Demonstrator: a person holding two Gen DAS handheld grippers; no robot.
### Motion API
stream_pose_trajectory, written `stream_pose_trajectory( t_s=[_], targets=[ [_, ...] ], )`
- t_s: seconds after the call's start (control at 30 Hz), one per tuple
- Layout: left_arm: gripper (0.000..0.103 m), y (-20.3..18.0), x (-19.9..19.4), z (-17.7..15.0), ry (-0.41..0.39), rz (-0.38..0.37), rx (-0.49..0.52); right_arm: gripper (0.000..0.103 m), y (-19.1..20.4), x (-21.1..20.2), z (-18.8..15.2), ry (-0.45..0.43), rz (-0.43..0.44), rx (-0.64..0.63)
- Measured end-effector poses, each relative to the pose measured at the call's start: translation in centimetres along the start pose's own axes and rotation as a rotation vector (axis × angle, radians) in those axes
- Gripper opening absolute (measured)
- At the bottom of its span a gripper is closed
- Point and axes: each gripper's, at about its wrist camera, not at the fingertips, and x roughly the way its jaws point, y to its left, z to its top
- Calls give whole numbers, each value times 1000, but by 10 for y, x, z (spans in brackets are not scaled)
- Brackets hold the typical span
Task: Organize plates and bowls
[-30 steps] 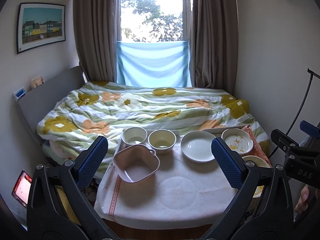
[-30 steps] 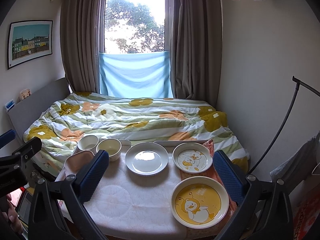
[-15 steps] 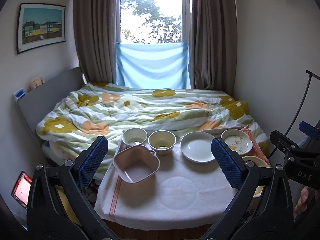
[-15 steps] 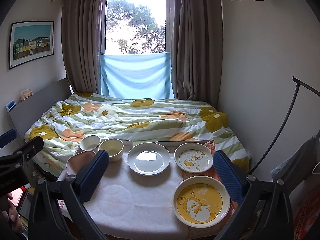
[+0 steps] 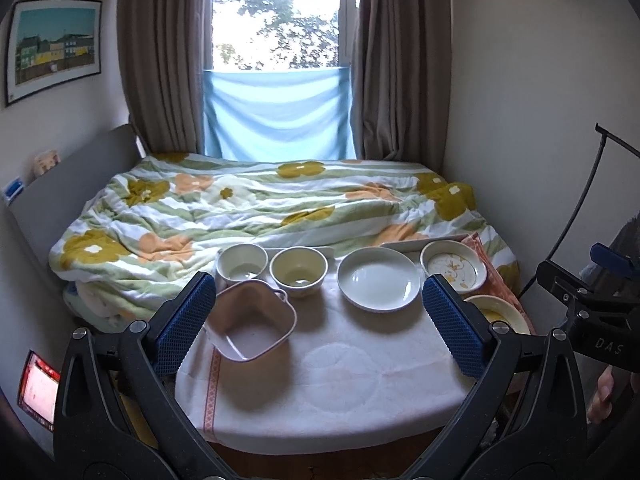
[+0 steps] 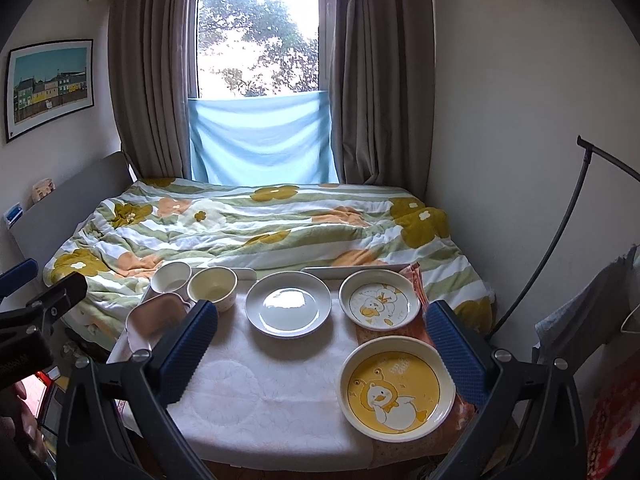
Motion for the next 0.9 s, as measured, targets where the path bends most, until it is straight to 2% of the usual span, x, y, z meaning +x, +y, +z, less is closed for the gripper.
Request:
stream_pose_trajectory(
  t_s=[0.07,0.27,0.53,0.63,0.7,0.87,0.9],
  targets=[
    [103,-11,15,-2,24,-15,27,103,-11,6,-7,25,-10,14],
    [103,-62,67,-16,104,-138,87,103,-69,37,-42,126,-21,100],
    [103,-163,183,-74,378,-302,140,101,-164,106,-110,314,23,250],
    [100,-196,223,-102,455,-337,147,92,-191,131,-134,373,68,302],
    [97,-212,247,-119,510,-355,142,76,-204,147,-146,413,108,334],
    [78,-242,286,-149,607,-369,138,54,-231,185,-164,480,194,387],
    [77,-244,287,-151,620,-368,139,49,-234,191,-165,488,207,392]
  ],
)
